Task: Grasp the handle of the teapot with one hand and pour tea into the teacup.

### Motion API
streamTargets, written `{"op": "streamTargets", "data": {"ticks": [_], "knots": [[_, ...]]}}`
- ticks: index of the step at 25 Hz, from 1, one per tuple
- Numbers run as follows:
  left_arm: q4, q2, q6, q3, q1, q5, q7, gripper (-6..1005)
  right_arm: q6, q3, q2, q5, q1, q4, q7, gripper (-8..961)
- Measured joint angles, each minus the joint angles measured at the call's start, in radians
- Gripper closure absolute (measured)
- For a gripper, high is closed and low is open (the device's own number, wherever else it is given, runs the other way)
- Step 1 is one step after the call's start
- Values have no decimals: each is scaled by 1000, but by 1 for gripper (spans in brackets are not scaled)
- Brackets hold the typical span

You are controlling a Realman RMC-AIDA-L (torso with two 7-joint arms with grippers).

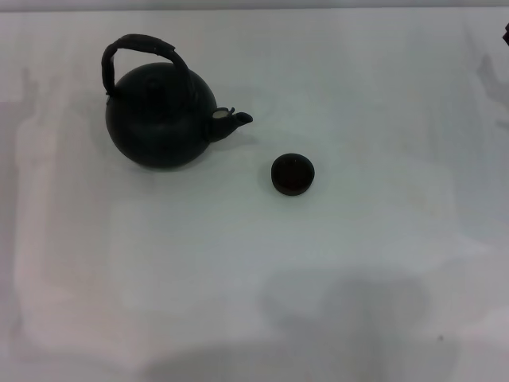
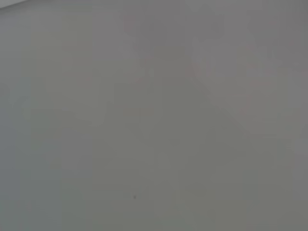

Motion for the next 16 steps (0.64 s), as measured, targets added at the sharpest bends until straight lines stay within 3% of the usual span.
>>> {"op": "streamTargets", "data": {"ticks": [16], "knots": [[-2,-3,-7,0,-3,-23,0,224,-45,0,0,1,21,4,4,124]]}}
